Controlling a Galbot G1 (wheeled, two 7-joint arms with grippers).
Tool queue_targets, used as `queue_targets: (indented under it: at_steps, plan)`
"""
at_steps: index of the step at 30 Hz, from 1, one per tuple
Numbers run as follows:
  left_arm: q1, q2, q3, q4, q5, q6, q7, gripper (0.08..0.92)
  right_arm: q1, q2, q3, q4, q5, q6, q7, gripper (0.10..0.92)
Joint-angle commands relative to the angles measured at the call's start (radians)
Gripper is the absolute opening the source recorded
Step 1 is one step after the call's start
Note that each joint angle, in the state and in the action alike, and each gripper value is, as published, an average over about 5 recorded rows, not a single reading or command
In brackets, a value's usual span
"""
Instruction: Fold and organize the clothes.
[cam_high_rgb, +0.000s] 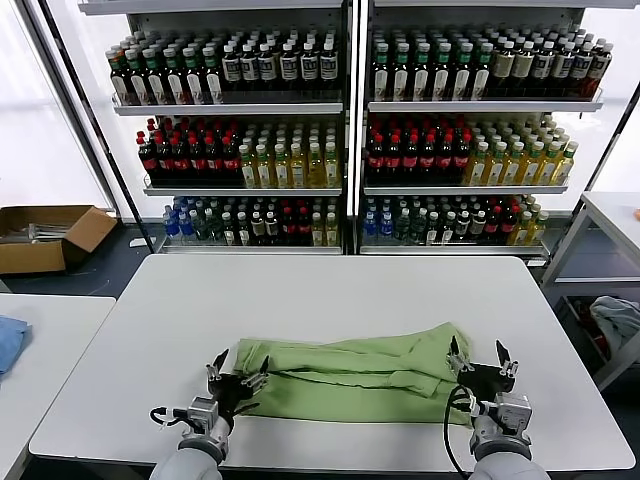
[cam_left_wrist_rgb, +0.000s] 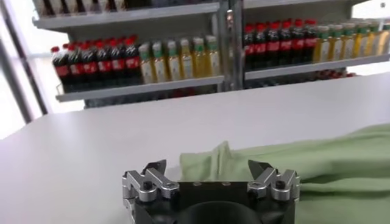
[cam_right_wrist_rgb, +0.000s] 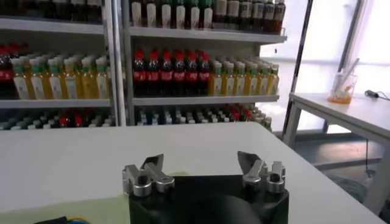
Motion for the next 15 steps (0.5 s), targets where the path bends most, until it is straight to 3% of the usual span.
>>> queue_targets:
  at_steps: [1,7,15]
  plan:
    - [0.008,-0.008,-0.01,-0.005,-0.166,0.059,-0.059,0.823,-0.007,-0.001,0.003,0.045,-0.002,0.009,-0.001,0.821]
    - [0.009,-0.014,0.001,0.009,-0.182,0.072,-0.051,0.81,-0.015,0.0,-0.006,0.046,-0.005,0.012,-0.003,0.823]
    - [0.012,-0.017,0.004,0.019,-0.177,0.068,-0.04,0.608,-0.022,-0.002,-0.003,0.045,-0.005,0.017,-0.007,0.823]
